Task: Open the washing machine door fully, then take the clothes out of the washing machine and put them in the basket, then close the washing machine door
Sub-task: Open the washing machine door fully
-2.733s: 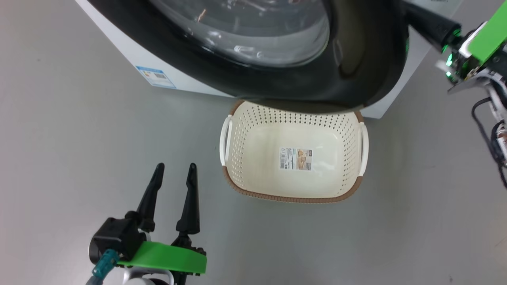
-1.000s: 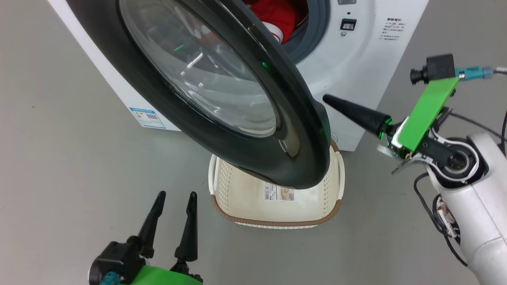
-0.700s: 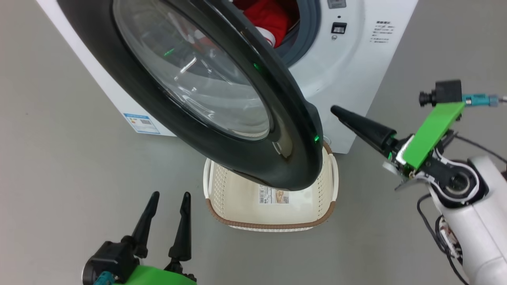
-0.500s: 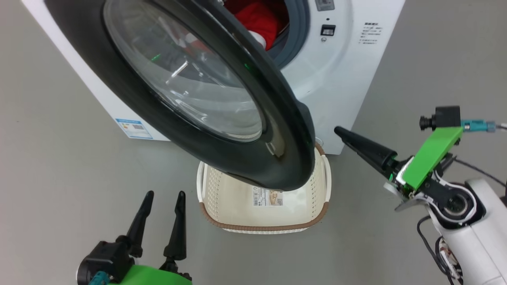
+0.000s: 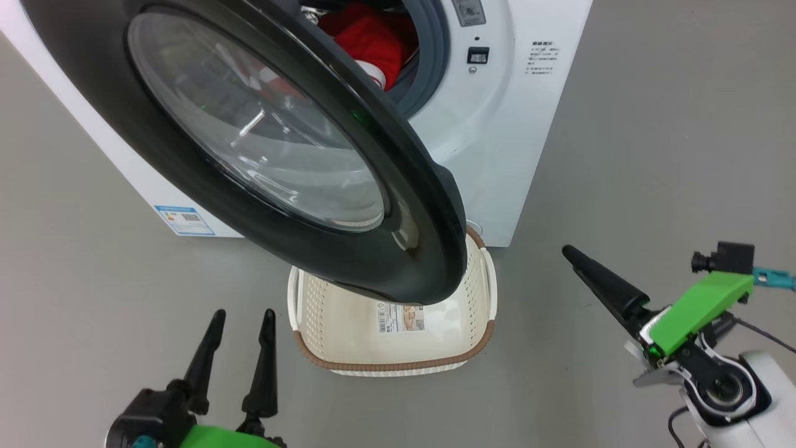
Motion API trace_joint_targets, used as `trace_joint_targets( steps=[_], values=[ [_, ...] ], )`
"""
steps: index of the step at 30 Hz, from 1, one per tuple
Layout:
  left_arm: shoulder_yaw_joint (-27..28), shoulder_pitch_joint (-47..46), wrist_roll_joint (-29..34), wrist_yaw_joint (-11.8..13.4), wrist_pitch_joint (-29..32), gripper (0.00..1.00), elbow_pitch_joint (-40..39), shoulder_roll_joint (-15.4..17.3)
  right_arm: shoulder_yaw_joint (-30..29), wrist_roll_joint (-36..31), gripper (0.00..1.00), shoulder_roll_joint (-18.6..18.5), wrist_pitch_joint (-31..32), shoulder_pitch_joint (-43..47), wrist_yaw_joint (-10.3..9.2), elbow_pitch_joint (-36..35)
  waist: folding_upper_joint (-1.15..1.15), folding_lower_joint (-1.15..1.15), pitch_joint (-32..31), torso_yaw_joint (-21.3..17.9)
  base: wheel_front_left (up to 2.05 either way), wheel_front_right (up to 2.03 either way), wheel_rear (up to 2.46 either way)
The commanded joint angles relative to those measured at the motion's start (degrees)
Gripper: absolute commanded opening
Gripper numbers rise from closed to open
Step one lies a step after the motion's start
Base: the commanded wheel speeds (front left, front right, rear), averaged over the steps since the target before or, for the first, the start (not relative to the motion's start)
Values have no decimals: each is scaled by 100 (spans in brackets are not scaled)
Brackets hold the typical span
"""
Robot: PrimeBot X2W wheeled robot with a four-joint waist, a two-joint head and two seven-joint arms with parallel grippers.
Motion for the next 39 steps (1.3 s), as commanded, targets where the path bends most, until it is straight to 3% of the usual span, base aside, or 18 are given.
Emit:
trace_joint_targets(
  steps=[1, 11, 22, 26, 29, 39],
  values=[
    [218, 59, 85, -36, -70, 100, -115, 51, 45, -106, 100, -105, -179, 133, 44, -205, 0, 0, -26, -24, 0, 0, 0],
    [275, 150, 112, -46, -70, 100, -118, 51, 763, -931, 100, -571, -1476, 722, 44, -206, 0, 0, -97, -90, 0, 0, 0],
    [333, 212, 126, -51, -70, 100, -130, 51, 1801, -1796, 100, -1179, -3257, 760, 44, 103, 0, 0, -113, -127, 0, 0, 0],
    [350, 213, 129, -50, -70, 100, -131, 51, 2024, -2143, 100, -1300, -3561, 705, 44, 171, 0, 0, -107, -136, 0, 0, 0],
    [358, 212, 130, -50, -70, 100, -133, 51, 1933, -2360, 100, -1291, -3586, 699, 44, 196, 0, 0, -102, -143, 0, 0, 0],
    [368, 224, 127, -51, -70, 100, -140, 51, 423, -4204, 100, -691, -3593, 1198, 44, -43, 0, 0, -121, -144, 0, 0, 0]
  ],
)
